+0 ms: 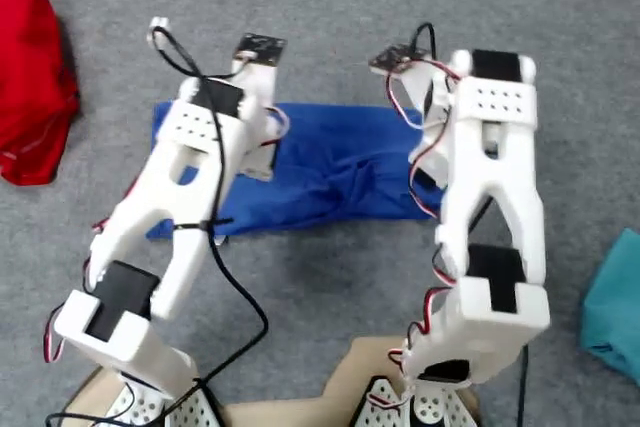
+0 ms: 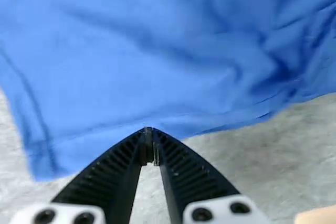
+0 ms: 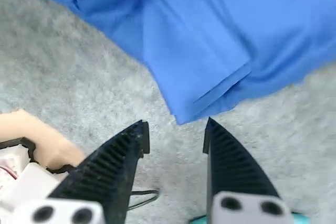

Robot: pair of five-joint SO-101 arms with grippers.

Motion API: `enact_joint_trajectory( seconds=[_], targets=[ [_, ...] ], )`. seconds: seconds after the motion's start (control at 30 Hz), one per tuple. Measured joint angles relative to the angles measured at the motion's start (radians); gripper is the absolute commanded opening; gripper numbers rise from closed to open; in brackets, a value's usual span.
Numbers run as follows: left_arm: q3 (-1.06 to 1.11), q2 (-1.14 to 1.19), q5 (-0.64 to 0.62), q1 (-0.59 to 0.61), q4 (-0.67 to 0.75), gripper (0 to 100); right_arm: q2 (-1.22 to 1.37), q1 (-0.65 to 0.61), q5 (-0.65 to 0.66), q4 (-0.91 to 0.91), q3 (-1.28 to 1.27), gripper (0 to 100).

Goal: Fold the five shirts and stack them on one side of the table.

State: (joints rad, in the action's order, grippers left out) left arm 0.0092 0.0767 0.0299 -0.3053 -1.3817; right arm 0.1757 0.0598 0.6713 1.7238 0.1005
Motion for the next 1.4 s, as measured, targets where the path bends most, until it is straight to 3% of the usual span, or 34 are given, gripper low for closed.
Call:
enact_joint_trajectory(
  seconds=[0.2, 0.63, 0.77, 1.0, 1.4],
  targets=[
    [0.026, 0.000, -0.029, -0.092, 0.138, 2, -0.044, 0.011, 0.000, -0.110, -0.207, 18.9],
    [0.327, 0.000, -0.029, -0.097, 0.496, 2, -0.044, 0.011, -0.006, -0.417, -0.465, 18.8],
    [0.370, 0.000, -0.029, -0.097, 0.559, 2, -0.044, 0.012, -0.006, -0.514, -0.514, 17.8],
    [0.465, 0.000, -0.029, -0.097, 0.654, 2, -0.032, 0.110, 0.020, -0.583, -0.522, 0.5],
    [0.520, 0.000, -0.021, -0.097, 0.727, 2, 0.095, 0.233, 0.028, -0.620, -0.434, 0.8]
  ],
)
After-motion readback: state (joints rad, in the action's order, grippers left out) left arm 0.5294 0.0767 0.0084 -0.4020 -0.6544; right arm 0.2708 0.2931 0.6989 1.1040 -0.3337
